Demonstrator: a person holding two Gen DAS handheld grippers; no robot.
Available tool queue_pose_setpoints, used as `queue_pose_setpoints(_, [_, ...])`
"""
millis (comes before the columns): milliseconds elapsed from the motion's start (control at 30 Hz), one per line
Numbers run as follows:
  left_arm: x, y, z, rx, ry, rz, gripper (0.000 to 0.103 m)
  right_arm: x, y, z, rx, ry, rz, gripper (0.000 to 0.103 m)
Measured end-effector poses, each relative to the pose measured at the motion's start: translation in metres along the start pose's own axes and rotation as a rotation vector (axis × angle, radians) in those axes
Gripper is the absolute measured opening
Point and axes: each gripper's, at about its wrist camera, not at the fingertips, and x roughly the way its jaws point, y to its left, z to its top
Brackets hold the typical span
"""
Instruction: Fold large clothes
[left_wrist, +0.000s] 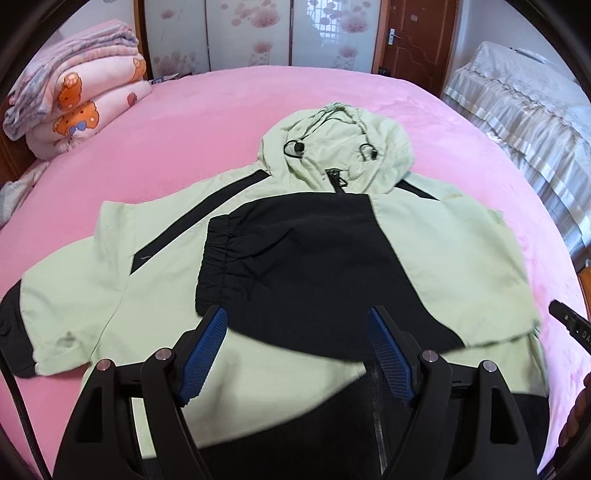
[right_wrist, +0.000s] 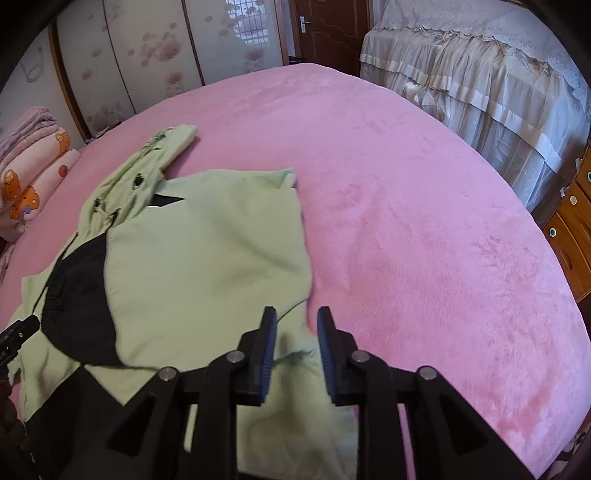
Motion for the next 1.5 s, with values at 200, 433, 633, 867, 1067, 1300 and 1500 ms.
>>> queue_pose_setpoints(200, [-0.045, -0.006, -0.029, 0.03, -0.012, -0.019, 0.077, -0.037, 0.017, -0.024, -0.048, -0.032, 0.013, 0.03])
queue_pose_setpoints(433, [-0.09, 0.006, -0.068, 0.036, -0.002, -0.037, 0.078, -0.076, 0.039, -0.067, -0.109, -0.019, 0.06, 0.03])
queue_pose_setpoints(633, [-0.123, 0.043, -0.096, 0.019, 0.014, -0.013, 0.078, -0.096, 0.064, -0.108, -0.143, 0.036, 0.117, 0.03])
queue_pose_setpoints(867, [-0.149, 0.109, -0.113, -0.061, 0.016, 0.025, 0.078, -0.109, 0.109, -0.14, -0.19, 0.091, 0.177, 0.03])
queue_pose_setpoints(1067, [-0.159, 0.168, -0.12, -0.157, 0.009, 0.075, 0.078, -0.118, 0.165, -0.145, -0.269, 0.097, 0.23, 0.032])
queue_pose_setpoints(1300, [-0.147, 0.233, -0.132, -0.308, 0.022, 0.075, 0.078, -0.128, 0.239, -0.138, -0.396, 0.041, 0.287, 0.041])
queue_pose_setpoints(1500, [-0.122, 0.287, -0.142, -0.425, 0.035, 0.092, 0.078, -0.124, 0.301, -0.138, -0.469, 0.009, 0.335, 0.041])
